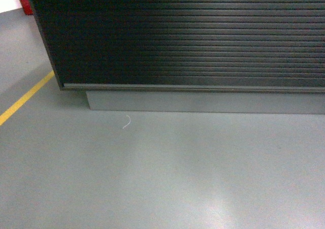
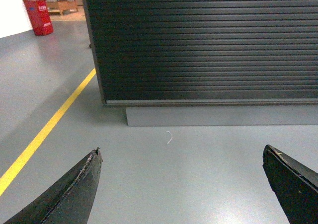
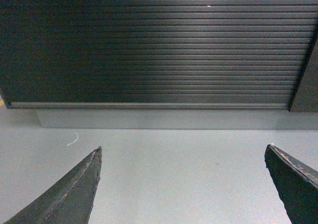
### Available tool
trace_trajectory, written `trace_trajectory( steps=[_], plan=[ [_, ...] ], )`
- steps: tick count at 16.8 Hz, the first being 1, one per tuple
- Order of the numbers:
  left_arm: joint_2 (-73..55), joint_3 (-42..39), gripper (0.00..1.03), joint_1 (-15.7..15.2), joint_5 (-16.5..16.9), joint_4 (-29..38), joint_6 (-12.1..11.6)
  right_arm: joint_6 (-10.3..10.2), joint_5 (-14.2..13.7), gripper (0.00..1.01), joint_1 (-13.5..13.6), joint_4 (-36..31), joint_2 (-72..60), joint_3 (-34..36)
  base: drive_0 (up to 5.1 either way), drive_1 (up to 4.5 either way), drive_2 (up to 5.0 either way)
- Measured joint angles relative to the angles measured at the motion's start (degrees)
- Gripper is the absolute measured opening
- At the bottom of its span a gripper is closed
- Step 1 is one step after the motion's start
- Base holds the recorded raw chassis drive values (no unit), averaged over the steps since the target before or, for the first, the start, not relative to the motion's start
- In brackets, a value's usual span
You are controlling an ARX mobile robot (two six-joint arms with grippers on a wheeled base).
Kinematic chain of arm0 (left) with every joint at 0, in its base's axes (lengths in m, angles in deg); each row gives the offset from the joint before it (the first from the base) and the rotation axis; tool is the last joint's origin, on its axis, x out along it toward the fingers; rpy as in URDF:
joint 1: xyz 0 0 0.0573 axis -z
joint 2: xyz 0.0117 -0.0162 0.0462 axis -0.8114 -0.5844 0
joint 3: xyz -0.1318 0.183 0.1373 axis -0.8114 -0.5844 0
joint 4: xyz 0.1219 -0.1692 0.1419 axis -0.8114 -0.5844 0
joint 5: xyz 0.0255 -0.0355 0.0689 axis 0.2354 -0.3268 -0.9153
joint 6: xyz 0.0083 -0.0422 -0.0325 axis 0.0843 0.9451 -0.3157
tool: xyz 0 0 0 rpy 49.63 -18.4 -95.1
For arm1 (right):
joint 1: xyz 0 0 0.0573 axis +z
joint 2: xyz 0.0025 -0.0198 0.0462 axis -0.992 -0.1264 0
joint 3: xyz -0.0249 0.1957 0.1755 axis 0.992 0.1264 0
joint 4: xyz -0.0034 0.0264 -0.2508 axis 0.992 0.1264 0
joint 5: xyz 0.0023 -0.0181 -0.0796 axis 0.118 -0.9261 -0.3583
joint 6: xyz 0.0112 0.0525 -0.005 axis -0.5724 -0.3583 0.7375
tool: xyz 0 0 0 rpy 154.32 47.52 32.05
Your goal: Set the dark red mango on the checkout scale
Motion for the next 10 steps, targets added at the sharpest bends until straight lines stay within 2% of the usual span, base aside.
trace_trajectory(
  steps=[10],
  plan=[
    [0.0, 0.0, 0.98, 0.0, 0.0, 0.0, 0.0, 0.0, 0.0, 0.98, 0.0, 0.0, 0.0, 0.0, 0.0, 1.86, -1.8]
  ],
)
